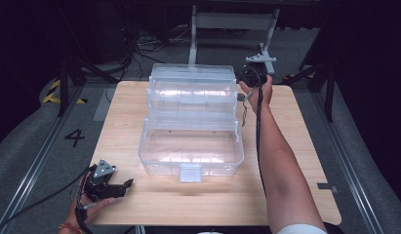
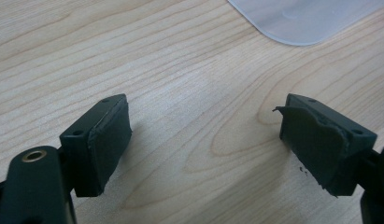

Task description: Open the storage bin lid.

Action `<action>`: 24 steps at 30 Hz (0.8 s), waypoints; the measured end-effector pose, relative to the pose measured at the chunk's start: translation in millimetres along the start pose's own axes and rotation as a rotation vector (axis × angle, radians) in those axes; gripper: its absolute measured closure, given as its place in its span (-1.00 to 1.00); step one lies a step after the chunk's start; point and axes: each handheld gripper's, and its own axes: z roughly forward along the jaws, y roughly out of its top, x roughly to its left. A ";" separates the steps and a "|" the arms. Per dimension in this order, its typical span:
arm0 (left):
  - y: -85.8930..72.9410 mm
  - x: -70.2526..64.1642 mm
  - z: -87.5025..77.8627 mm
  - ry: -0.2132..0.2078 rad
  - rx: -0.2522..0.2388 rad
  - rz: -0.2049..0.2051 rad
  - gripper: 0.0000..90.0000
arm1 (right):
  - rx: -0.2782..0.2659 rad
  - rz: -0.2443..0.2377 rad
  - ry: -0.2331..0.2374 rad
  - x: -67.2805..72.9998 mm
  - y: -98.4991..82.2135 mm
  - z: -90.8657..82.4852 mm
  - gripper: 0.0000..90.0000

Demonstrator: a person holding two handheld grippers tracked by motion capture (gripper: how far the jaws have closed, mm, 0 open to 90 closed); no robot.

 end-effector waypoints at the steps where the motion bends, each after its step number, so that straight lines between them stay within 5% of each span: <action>1: -0.1 0.5 -0.2 0.002 0.002 0.009 -0.62 | 0.002 0.001 0.000 0.2 -0.2 -0.2 0.84; 24: -0.2 0.3 -0.1 0.002 0.001 0.004 -0.62 | -0.011 -0.043 0.015 0.7 1.4 -14.9 0.72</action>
